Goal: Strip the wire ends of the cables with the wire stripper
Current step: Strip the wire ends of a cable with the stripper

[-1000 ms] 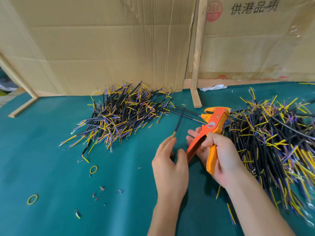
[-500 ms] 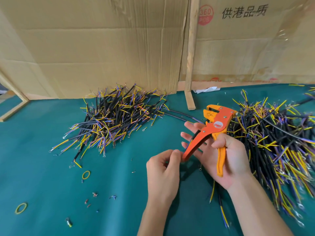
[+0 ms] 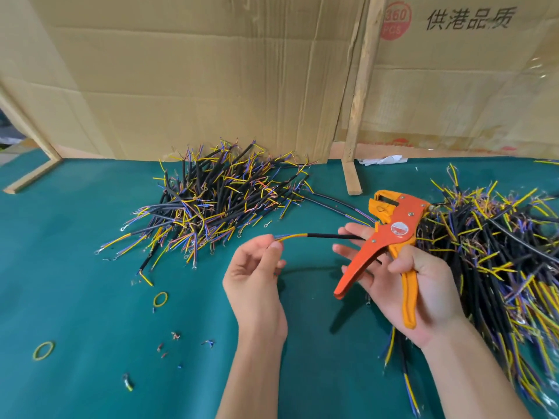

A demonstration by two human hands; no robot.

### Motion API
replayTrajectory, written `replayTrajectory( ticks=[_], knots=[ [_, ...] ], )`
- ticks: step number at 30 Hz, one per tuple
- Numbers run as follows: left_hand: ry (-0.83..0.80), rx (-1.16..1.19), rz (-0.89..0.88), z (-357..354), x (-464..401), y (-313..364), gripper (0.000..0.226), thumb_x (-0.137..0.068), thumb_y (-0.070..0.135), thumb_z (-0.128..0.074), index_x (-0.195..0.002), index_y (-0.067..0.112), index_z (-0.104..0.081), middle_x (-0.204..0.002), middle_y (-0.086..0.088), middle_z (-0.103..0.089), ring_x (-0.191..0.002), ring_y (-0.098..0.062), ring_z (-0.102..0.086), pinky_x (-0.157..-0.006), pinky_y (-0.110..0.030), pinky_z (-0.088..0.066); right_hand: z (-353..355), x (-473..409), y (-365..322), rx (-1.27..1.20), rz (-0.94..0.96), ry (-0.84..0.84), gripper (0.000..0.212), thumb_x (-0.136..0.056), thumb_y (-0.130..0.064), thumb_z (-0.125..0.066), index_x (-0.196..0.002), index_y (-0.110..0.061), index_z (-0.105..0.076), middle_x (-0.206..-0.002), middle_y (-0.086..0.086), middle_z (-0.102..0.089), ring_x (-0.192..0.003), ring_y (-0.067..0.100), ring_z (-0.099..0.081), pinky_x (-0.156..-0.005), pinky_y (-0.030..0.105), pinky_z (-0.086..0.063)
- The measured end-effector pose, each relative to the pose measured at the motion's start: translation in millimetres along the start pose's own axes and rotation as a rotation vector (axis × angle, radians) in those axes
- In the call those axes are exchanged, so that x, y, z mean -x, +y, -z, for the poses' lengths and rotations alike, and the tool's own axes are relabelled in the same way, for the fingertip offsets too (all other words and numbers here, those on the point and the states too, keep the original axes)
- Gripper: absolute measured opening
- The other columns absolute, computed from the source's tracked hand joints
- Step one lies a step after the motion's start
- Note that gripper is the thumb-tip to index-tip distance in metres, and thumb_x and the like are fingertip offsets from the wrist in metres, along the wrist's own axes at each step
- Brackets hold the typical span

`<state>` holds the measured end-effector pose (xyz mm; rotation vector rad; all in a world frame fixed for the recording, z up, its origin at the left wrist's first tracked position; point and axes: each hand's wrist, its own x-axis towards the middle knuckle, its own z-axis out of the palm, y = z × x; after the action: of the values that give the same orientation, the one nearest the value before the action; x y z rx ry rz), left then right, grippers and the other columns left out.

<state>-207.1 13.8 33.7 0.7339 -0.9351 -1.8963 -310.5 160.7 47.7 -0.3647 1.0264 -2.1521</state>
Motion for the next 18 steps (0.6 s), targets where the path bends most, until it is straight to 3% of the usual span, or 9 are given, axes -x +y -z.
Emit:
replayTrajectory(
  ticks=[4, 11, 15, 18],
  knots=[
    [0.047, 0.187, 0.058, 4.0, -6.5, 7.2, 0.024, -0.090, -0.004, -0.063, -0.082, 0.017, -0.054, -0.082, -0.007, -0.068, -0.081, -0.018, -0.068, -0.067, -0.021, -0.049, -5.9, 0.7, 6.4, 0.033, -0.075, -0.112, 0.079, -0.058, -0.003, -0.042, -0.135, 0.013, -0.051, -0.139, 0.026, -0.059, -0.124, 0.045, -0.060, -0.083, 0.040, -0.061],
    [0.018, 0.264, 0.103, 5.0, -8.6, 8.5, 0.026, -0.095, -0.001, -0.060, -0.081, 0.018, -0.049, -0.094, -0.013, -0.074, -0.095, -0.022, -0.073, -0.073, -0.023, -0.057, -15.0, 0.0, 20.1, 0.055, -0.208, -0.208, 0.084, -0.054, 0.002, -0.043, -0.137, 0.003, -0.057, -0.139, 0.020, -0.062, -0.115, 0.051, -0.064, -0.077, 0.040, -0.061],
    [0.024, 0.208, 0.077, 3.0, -7.8, 6.1, 0.024, -0.094, 0.001, -0.062, -0.081, 0.016, -0.050, -0.092, -0.012, -0.075, -0.100, -0.024, -0.073, -0.077, -0.024, -0.057, -13.3, -1.1, 22.5, 0.053, -0.206, -0.190, 0.085, -0.055, 0.001, -0.044, -0.139, 0.001, -0.055, -0.139, 0.020, -0.062, -0.113, 0.050, -0.065, -0.076, 0.040, -0.062],
    [0.012, -0.018, -0.015, 2.2, -7.1, 0.5, 0.026, -0.088, -0.001, -0.069, -0.074, 0.016, -0.056, -0.082, -0.008, -0.071, -0.084, -0.019, -0.071, -0.074, -0.026, -0.054, -9.6, -2.0, 17.6, 0.029, -0.134, -0.143, 0.084, -0.056, -0.005, -0.045, -0.139, 0.001, -0.055, -0.140, 0.019, -0.061, -0.110, 0.043, -0.069, -0.078, 0.038, -0.061]
  ],
)
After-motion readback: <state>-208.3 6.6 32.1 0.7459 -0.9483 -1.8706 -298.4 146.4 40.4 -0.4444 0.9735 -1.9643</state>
